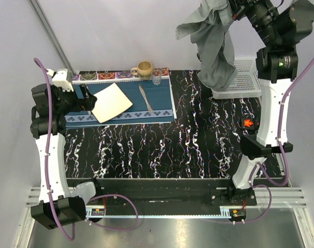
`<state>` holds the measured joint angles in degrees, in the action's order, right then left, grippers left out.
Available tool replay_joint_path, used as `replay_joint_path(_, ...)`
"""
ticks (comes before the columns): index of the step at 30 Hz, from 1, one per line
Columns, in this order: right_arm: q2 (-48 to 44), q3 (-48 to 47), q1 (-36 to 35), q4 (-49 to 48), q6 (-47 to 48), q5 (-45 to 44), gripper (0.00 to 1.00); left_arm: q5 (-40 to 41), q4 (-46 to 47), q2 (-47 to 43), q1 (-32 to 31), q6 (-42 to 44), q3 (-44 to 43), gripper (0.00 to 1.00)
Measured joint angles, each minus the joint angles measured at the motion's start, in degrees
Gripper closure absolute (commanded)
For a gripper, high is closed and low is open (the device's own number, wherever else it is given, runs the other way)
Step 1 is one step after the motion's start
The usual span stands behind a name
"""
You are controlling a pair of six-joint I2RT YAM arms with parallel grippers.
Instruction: Pin the brooch onto the clothing
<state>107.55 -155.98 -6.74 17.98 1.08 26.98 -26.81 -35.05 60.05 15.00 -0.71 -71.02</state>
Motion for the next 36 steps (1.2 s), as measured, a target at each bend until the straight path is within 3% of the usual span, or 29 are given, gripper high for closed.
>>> replay_joint_path(6,-4.15,-0.79,-5.53,-7.26,-2.34,1.11,1.0,0.0,0.02,-0.11,0.0,-0.44,-0.57,0.01)
replay_joint_path(20,-4.42,-2.38,-17.38,-20.0,-1.79,0.04,1.0,0.0,-0.02,0.07,0.0,-3.26,-0.63,0.01)
replay_joint_path(36,1.79,-3.26,-38.07,-32.96,17.46,-4.13,1.0,-0.04,-0.42,1.57,0.0,-5.38,-2.86,0.01)
